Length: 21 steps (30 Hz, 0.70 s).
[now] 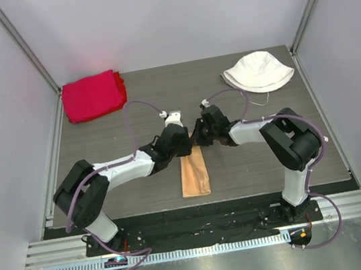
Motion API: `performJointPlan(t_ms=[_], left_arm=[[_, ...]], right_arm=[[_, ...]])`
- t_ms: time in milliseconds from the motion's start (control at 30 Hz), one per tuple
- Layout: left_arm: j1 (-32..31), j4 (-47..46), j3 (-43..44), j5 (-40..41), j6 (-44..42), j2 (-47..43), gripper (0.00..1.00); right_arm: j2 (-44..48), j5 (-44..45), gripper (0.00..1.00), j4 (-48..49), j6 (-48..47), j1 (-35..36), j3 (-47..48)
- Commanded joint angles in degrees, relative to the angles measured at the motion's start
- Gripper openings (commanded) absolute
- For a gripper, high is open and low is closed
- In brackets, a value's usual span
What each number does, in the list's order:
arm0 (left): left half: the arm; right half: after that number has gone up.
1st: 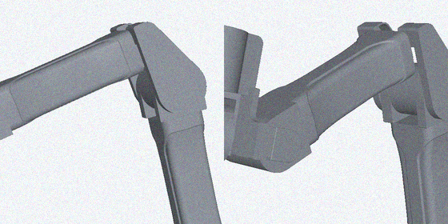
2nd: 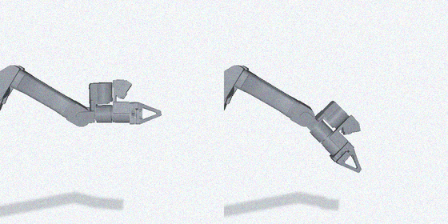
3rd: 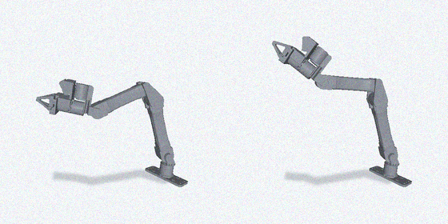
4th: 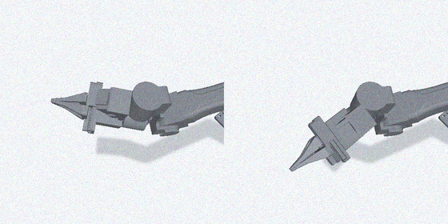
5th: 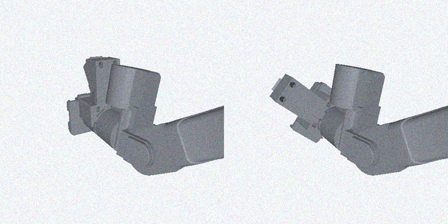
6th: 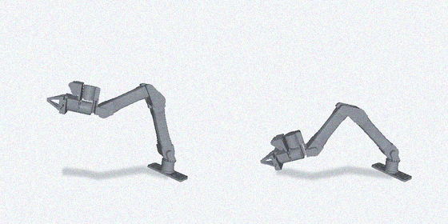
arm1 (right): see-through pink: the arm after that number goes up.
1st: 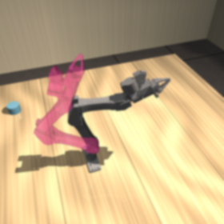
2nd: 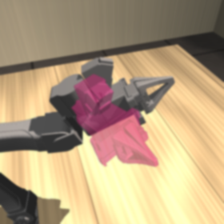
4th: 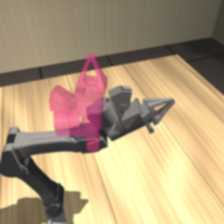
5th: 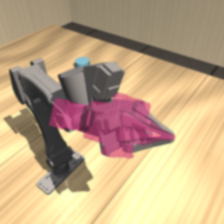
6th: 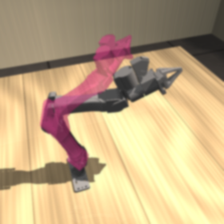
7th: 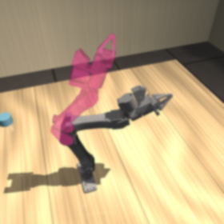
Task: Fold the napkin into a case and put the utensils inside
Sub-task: Stuff the top corner of the smaller-rectangle-folded napkin into the folded napkin.
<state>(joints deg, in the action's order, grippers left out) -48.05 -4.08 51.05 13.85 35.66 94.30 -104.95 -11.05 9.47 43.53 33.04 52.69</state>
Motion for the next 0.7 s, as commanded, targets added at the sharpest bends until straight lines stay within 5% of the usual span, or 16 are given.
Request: performJointPlan(t_ms=[0, 400, 667], left_arm=[[2.08, 2.58, -0.77, -0.13, 1.78, -5.17, 0.37], [13.23, -5.58, -7.37, -7.4, 6.52, -3.7, 0.26], [13.34, -15.96, -7.45, -15.32, 10.57, 3.25, 0.23]], right_arm=[[-1.49, 2.7, 0.01, 5.38, -0.55, 0.01, -0.66], [-2.46, 1.82, 0.01, 3.18, -3.62, 0.19, 1.1], [-3.07, 1.73, 0.02, 2.13, -4.68, 0.62, 1.8]])
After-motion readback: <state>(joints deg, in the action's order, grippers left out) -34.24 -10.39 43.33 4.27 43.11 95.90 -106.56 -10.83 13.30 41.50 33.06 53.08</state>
